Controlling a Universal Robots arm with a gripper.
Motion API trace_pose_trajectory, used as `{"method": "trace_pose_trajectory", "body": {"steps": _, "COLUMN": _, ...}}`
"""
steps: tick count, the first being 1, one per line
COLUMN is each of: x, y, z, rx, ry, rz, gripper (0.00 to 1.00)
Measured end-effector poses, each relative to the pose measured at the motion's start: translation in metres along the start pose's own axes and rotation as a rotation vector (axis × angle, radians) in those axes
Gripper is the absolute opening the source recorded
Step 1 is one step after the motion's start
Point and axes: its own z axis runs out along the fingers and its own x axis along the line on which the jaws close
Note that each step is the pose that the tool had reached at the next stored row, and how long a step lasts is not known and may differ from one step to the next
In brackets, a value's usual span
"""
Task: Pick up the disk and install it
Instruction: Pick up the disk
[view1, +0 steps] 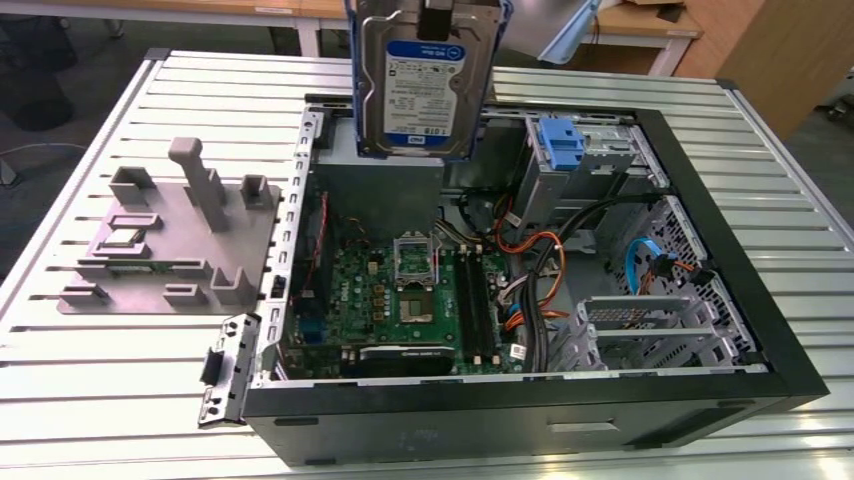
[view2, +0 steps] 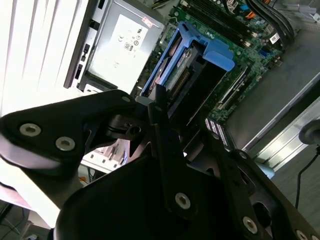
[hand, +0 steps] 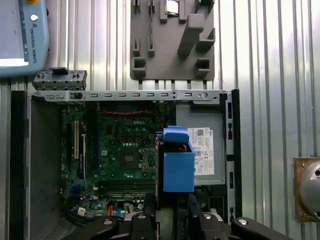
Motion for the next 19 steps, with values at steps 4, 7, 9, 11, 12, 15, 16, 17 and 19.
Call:
{"method": "trace_pose_trajectory", "body": {"steps": 4, "x": 0.0084, "y": -0.0003, "z": 0.0003, "rx": 0.0000, "ry": 0.0001, "rz": 0.000, "gripper": 0.35}}
{"method": "trace_pose_trajectory", "body": {"steps": 7, "x": 0.0121, "y": -0.0009, "z": 0.0005, "rx": 0.0001, "ry": 0.0004, "rz": 0.000, "gripper": 0.35}}
{"method": "trace_pose_trajectory", "body": {"steps": 9, "x": 0.0130, "y": -0.0028, "z": 0.0008, "rx": 0.0001, "ry": 0.0004, "rz": 0.000, "gripper": 0.35}}
{"method": "trace_pose_trajectory", "body": {"steps": 11, "x": 0.0136, "y": -0.0061, "z": 0.0008, "rx": -0.0001, "ry": 0.0007, "rz": 0.000, "gripper": 0.35}}
{"method": "trace_pose_trajectory", "body": {"steps": 12, "x": 0.0140, "y": -0.0080, "z": 0.0008, "rx": -0.0001, "ry": 0.0006, "rz": 0.000, "gripper": 0.35}}
{"method": "trace_pose_trajectory", "body": {"steps": 15, "x": 0.0148, "y": -0.0144, "z": 0.0009, "rx": 0.0000, "ry": 0.0004, "rz": 0.000, "gripper": 0.35}}
{"method": "trace_pose_trajectory", "body": {"steps": 16, "x": 0.0149, "y": -0.0164, "z": 0.0009, "rx": 0.0000, "ry": 0.0005, "rz": 0.000, "gripper": 0.35}}
{"method": "trace_pose_trajectory", "body": {"steps": 17, "x": 0.0150, "y": -0.0182, "z": 0.0008, "rx": 0.0000, "ry": 0.0006, "rz": 0.000, "gripper": 0.35}}
{"method": "trace_pose_trajectory", "body": {"steps": 19, "x": 0.0163, "y": -0.0214, "z": 0.0008, "rx": -0.0001, "ry": 0.0007, "rz": 0.000, "gripper": 0.35}}
